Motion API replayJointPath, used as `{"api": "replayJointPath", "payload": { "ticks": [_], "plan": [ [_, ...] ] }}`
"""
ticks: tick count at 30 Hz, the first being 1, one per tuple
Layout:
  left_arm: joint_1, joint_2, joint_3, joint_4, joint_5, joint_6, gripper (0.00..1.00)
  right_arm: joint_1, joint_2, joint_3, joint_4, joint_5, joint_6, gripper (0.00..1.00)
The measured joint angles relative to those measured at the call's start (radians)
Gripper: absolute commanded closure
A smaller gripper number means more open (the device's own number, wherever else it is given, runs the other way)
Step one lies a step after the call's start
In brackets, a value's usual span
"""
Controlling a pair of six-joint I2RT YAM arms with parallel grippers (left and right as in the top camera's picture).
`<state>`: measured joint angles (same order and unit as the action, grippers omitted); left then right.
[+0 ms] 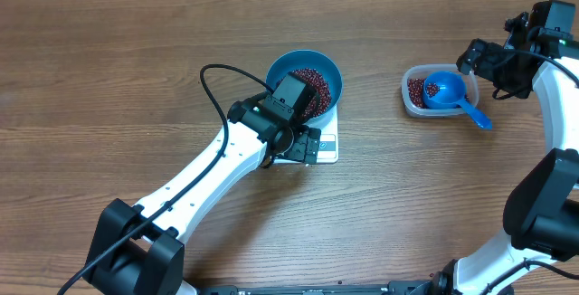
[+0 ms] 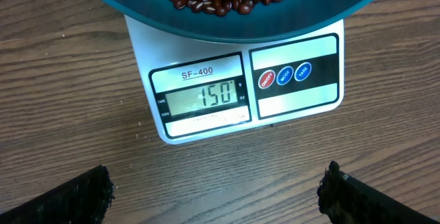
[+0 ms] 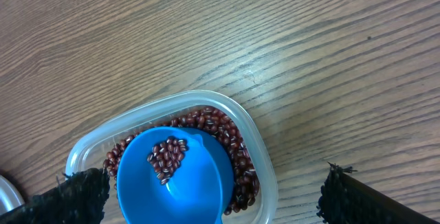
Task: Scoop item into bowl and weigh 150g on scale
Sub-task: 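Release the scoop in the tub with the right gripper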
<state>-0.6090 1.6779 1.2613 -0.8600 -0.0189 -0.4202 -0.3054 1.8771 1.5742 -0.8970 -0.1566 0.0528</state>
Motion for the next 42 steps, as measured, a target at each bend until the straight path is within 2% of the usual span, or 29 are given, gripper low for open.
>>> {"api": "replayJointPath", "payload": {
  "ticks": [9,20,30,32,39,42],
  "plan": [
    [0.0,0.0,0.0,0.0,0.0,0.0,0.0,0.0,-0.017,-0.002,0.0,0.001,0.0,0.0],
    [0.0,0.0,0.0,0.0,0.0,0.0,0.0,0.0,-0.351,-0.006,0.004,0.003,0.0,0.0],
    [0.0,0.0,0.0,0.0,0.0,0.0,0.0,0.003,-0.32,-0.006,-0.009,0.004,0.0,0.0],
    [0.0,0.0,0.0,0.0,0.0,0.0,0.0,0.017,-0.321,-0.006,-0.009,0.008,0.0,0.0],
    [0.0,0.0,0.0,0.0,0.0,0.0,0.0,0.228,-0.354,-0.006,-0.008,0.003,0.0,0.0],
    [0.0,0.0,0.0,0.0,0.0,0.0,0.01,0.266,-0.358,-0.006,-0.009,-0.001,0.0,0.0]
  ]
}}
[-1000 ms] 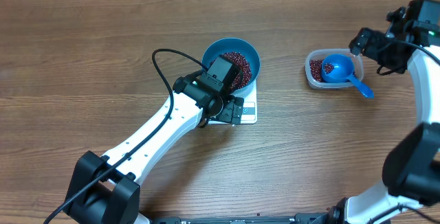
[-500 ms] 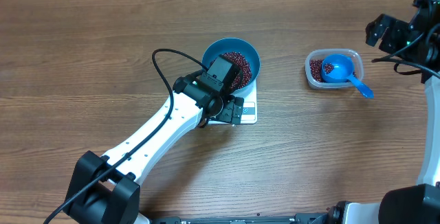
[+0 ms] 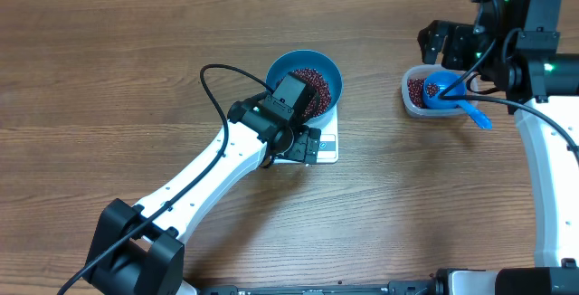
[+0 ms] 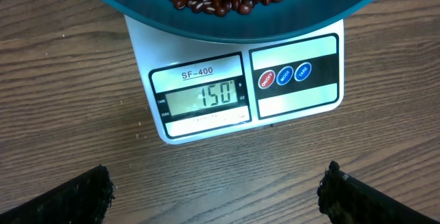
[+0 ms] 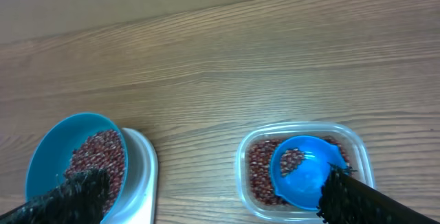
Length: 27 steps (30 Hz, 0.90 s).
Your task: Scoop item into bowl and weigh 150g on scale
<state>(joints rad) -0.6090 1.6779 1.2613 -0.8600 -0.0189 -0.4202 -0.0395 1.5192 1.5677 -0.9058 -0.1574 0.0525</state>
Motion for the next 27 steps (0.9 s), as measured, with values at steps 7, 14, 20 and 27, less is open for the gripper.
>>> {"api": "replayJointPath", "payload": {
  "ticks": [7,14,20,27],
  "plan": [
    [0.0,0.0,0.0,0.0,0.0,0.0,0.01,-0.006,-0.002,-0.025,0.003,0.005,0.0,0.0],
    [0.0,0.0,0.0,0.0,0.0,0.0,0.0,0.008,-0.07,-0.24,0.004,0.005,0.0,0.0],
    [0.0,0.0,0.0,0.003,0.0,0.0,0.01,0.008,-0.148,-0.558,0.0,0.005,0.0,0.0],
    [0.0,0.0,0.0,0.002,0.0,0.0,0.0,0.03,-0.26,-0.874,0.003,0.007,0.0,0.0]
  ]
}}
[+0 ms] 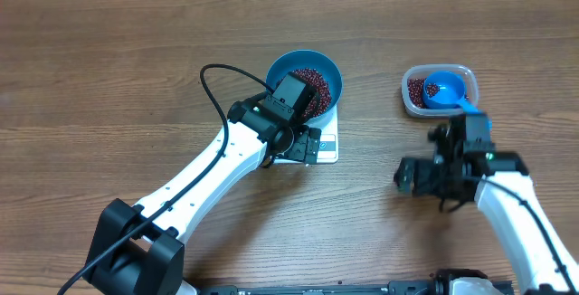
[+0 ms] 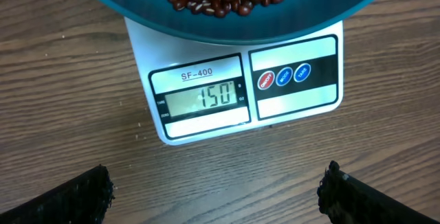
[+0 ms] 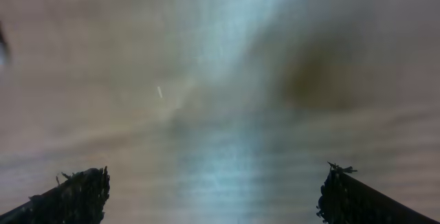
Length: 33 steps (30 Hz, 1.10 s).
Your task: Scoop item into bowl and weigh 150g on scale
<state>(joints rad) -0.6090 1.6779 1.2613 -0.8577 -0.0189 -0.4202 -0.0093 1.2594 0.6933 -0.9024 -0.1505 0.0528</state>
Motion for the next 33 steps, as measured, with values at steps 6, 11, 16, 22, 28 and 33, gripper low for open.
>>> {"api": "replayJointPath", "payload": {
  "ticks": [6,11,16,22,28,33],
  "plan": [
    [0.0,0.0,0.0,0.0,0.0,0.0,0.0,0.071,-0.097,-0.112,0.152,-0.002,0.0,0.0],
    [0.0,0.0,0.0,0.0,0.0,0.0,0.01,0.072,-0.158,-0.163,0.158,-0.002,0.0,0.0],
    [0.0,0.0,0.0,0.0,0.0,0.0,0.0,0.072,-0.185,-0.172,0.156,-0.002,0.0,0.0],
    [0.0,0.0,0.0,0.0,0.0,0.0,0.0,0.071,-0.135,-0.172,0.154,0.027,0.0,0.0],
    [0.0,0.0,0.0,0.0,0.0,0.0,0.0,0.033,-0.068,-0.173,0.176,0.121,-0.003,0.0],
    [0.0,0.0,0.0,0.0,0.0,0.0,0.0,-0.019,-0.021,-0.182,0.475,0.154,-0.015,0.0]
  ]
}}
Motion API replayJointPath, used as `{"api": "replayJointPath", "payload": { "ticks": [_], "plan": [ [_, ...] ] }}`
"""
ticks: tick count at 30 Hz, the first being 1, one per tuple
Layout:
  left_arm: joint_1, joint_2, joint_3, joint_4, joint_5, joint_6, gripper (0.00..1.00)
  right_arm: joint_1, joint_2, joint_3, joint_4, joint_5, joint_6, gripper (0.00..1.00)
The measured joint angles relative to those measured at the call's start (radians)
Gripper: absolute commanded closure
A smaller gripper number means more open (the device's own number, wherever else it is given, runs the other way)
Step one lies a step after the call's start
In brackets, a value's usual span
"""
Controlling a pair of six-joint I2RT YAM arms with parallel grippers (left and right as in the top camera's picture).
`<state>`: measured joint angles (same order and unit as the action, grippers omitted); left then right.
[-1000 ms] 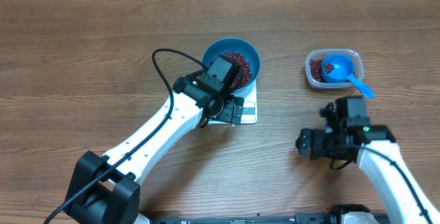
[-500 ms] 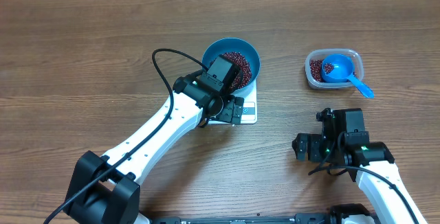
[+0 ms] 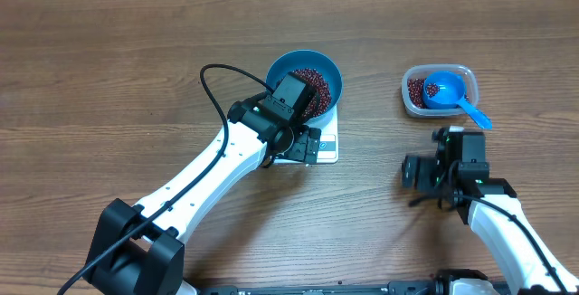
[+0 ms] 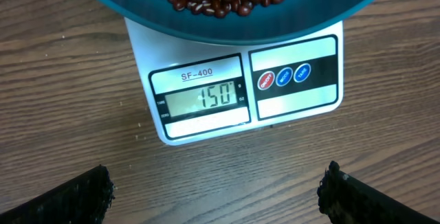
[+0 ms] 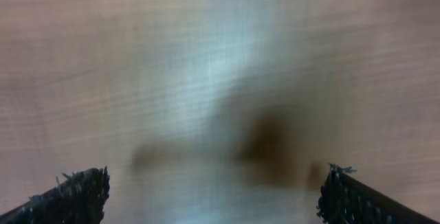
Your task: Scoop item into bowl and weigh 150g on scale
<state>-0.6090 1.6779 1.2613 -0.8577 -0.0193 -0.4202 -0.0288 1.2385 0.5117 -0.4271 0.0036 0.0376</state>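
Note:
The blue bowl (image 3: 308, 80) of red beans sits on the white scale (image 3: 326, 147). The scale's display (image 4: 206, 99) reads 150. My left gripper (image 4: 216, 191) hangs open and empty over bare wood just in front of the scale. The blue scoop (image 3: 448, 91), with a few beans in it, lies in the clear bean container (image 3: 414, 96) at the far right. My right gripper (image 3: 422, 176) is open and empty, low over the table in front of that container. Its wrist view is a blur of wood around the right gripper (image 5: 216, 191).
The left arm (image 3: 199, 182) slants from the front left up to the scale, with a black cable (image 3: 213, 82) looping beside the bowl. The right arm (image 3: 507, 227) comes in from the front right corner. The wooden table (image 3: 109, 69) is bare elsewhere.
My right gripper has shifted only slightly over the table in front of the container. The left gripper, bowl and scoop are unmoved, and the scale still reads 150.
My right gripper was open beside the container with the scoop lying in it. Then it was raised behind the container. Then it was low over the table in front of it, and stays there now. The left gripper stayed at the scale, which read 150 throughout.

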Motion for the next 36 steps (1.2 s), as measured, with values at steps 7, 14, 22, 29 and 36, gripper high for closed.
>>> {"api": "replayJointPath", "payload": {
  "ticks": [7,14,22,29,36],
  "plan": [
    [0.0,0.0,0.0,0.0,0.0,0.0,0.0,-0.005,0.045,-0.019,0.373,-0.016,-0.009,0.0],
    [0.0,0.0,0.0,0.0,0.0,0.0,0.0,-0.005,0.045,-0.211,0.542,-0.075,-0.012,0.0],
    [0.0,0.0,0.0,0.0,0.0,0.0,0.0,-0.005,-0.16,-0.456,0.739,-0.127,0.025,0.0],
    [0.0,0.0,0.0,0.0,0.0,0.0,0.01,-0.005,-0.301,-0.494,0.657,-0.13,0.054,0.0],
    [0.0,0.0,0.0,0.001,0.0,0.0,0.01,-0.005,-0.523,-0.494,0.457,-0.13,0.061,0.0]
  ]
}}
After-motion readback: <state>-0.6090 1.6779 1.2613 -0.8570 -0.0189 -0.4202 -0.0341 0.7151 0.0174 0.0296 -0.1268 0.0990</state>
